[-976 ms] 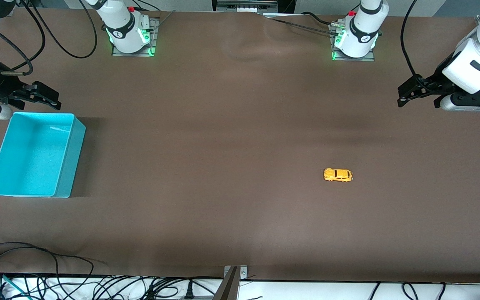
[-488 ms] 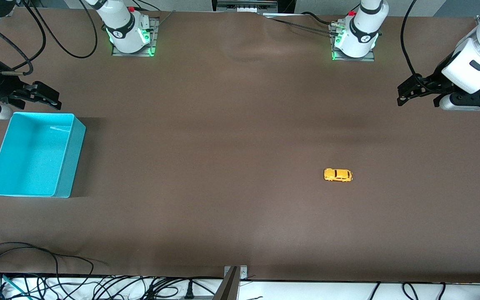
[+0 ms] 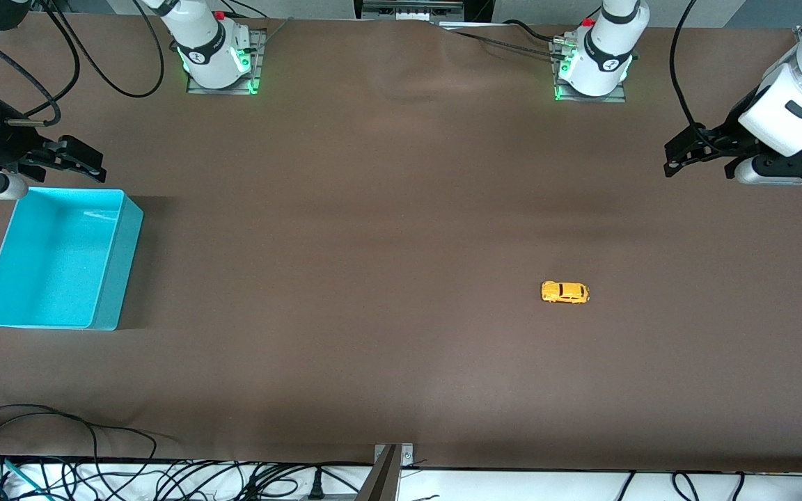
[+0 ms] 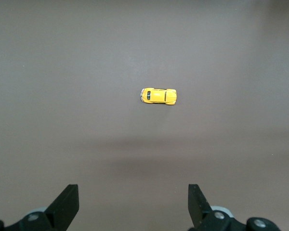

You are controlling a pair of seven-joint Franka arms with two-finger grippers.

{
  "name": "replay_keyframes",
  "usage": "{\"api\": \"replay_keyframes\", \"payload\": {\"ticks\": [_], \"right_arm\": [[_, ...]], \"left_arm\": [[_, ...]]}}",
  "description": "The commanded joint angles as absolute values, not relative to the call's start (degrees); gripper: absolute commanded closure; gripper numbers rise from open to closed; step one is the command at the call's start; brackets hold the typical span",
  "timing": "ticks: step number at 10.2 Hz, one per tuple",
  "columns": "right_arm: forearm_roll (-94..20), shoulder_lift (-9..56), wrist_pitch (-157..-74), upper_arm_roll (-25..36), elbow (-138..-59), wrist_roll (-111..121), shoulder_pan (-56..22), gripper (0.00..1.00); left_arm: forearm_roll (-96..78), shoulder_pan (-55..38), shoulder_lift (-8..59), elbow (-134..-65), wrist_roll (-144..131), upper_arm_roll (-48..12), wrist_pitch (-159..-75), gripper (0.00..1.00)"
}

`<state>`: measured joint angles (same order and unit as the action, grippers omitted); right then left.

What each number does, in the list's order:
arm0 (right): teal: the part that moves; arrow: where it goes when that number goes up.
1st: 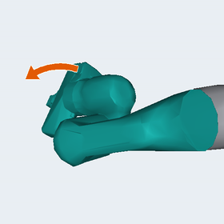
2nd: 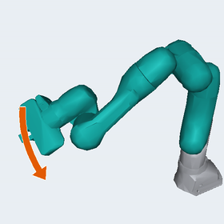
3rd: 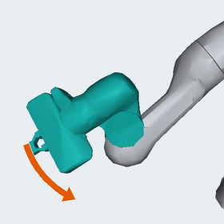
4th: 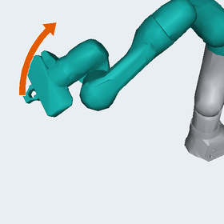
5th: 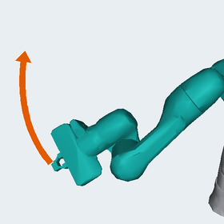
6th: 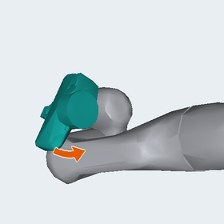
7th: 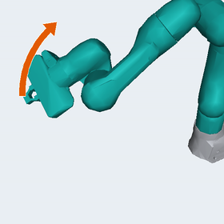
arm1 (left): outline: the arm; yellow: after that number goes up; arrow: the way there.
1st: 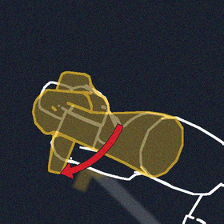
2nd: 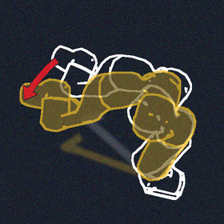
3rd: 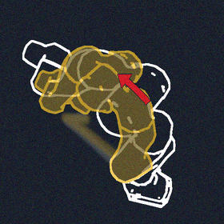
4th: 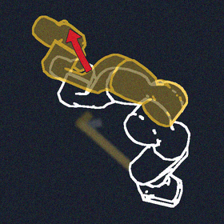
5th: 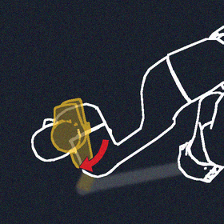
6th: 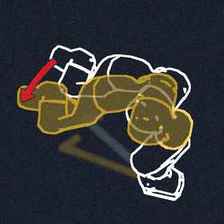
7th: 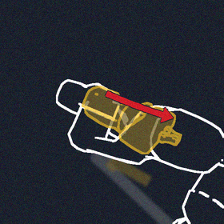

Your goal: Wind up and store yellow beetle car

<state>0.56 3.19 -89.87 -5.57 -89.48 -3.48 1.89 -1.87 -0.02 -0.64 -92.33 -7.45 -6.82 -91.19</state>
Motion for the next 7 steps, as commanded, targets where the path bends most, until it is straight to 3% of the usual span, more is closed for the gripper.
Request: {"api": "replay_keyframes", "payload": {"ticks": [1, 7], "right_arm": [[1.7, 3.2, -88.9, -5.7, -88.8, -2.7, 1.8, 0.00], [1.6, 3.9, -89.1, -5.7, -88.8, -3.5, 1.9, 0.00]], "left_arm": [[-3.0, 0.4, 0.1, -90.4, -6.1, -6.9, -89.7, 0.00], [-3.0, 0.6, 0.1, -90.4, -6.1, -6.9, -89.7, 0.00]]}}
